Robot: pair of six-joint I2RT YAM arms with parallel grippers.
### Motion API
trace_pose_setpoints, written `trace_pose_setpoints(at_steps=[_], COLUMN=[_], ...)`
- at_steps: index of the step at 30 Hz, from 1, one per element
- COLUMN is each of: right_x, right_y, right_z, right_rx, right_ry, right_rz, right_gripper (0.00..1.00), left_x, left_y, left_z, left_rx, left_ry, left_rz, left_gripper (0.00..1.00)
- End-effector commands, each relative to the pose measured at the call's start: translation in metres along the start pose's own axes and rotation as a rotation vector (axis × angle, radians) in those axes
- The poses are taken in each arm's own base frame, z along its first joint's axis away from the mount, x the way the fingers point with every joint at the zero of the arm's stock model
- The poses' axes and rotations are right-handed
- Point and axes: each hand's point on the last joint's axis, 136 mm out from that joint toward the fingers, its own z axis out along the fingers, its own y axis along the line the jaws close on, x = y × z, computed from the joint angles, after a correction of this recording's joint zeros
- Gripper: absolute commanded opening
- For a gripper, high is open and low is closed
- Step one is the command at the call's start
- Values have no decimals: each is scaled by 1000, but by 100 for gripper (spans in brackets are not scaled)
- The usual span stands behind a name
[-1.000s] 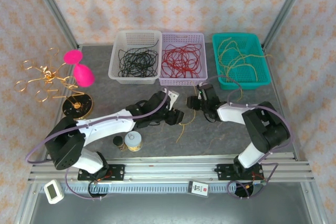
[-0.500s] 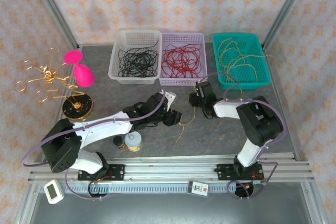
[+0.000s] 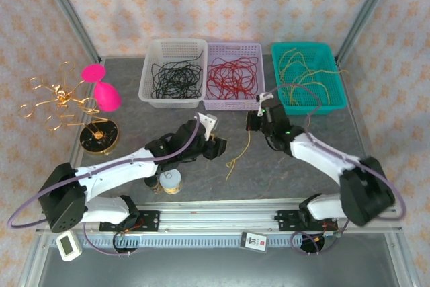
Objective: Untangle the cables
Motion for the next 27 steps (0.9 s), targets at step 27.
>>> trace_pose_setpoints(at_steps=[27], right_x=[-274], right_y=[-180], right_z=[-120], right_rx=[925], right_ry=[-715], right_rz=[-52], right_gripper=[0], left_x=[-13], left_y=[30], left_z=[-42], left_rx=[-9], left_ry=[-191], left_rz=[-120], left_gripper=[56])
